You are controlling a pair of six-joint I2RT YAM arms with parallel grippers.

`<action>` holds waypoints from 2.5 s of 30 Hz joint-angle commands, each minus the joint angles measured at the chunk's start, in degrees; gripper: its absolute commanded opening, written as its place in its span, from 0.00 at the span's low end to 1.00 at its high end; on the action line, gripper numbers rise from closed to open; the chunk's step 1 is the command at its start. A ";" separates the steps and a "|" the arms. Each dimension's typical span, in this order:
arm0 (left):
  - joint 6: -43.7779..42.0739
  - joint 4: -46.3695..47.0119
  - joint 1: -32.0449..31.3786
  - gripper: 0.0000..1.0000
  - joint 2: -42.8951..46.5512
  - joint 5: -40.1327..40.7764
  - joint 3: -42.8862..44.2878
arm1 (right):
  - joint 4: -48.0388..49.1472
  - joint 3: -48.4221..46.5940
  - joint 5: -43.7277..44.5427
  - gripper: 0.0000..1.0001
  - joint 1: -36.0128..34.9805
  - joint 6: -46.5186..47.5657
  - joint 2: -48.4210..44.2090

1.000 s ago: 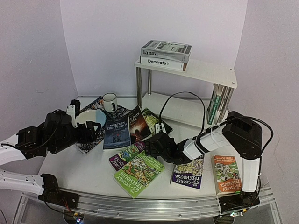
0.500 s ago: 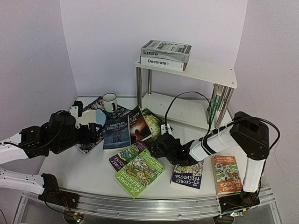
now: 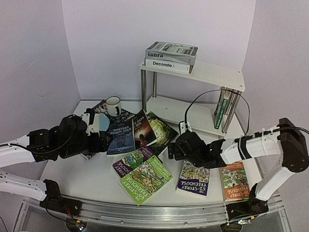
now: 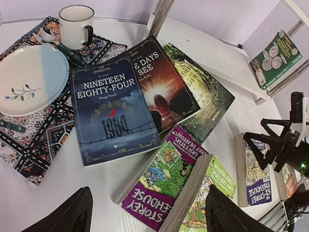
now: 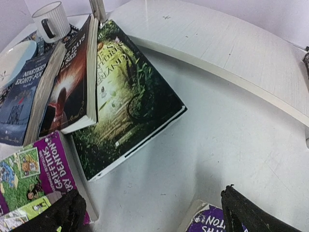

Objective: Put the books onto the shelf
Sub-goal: Adjust the book pile, then pick up the book at the center of the board.

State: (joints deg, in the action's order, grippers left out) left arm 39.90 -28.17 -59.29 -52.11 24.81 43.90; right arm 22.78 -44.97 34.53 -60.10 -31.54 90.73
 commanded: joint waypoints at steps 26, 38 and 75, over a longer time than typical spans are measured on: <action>7.30 24.98 -0.04 0.81 -18.75 -24.16 -4.18 | -30.16 10.22 -12.44 0.98 -0.12 -4.24 -23.64; 6.53 32.43 -2.19 0.79 -28.97 -32.97 0.64 | -31.58 17.12 -35.51 0.95 10.46 -17.06 -27.21; 4.40 37.14 -5.80 0.60 -67.16 -47.41 28.35 | -14.31 28.19 -38.97 0.73 12.30 -34.79 -26.89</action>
State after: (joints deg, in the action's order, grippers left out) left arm 43.99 7.74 -65.25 -116.67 -19.88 69.28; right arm 7.90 -17.93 -5.15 -47.92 -64.85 63.44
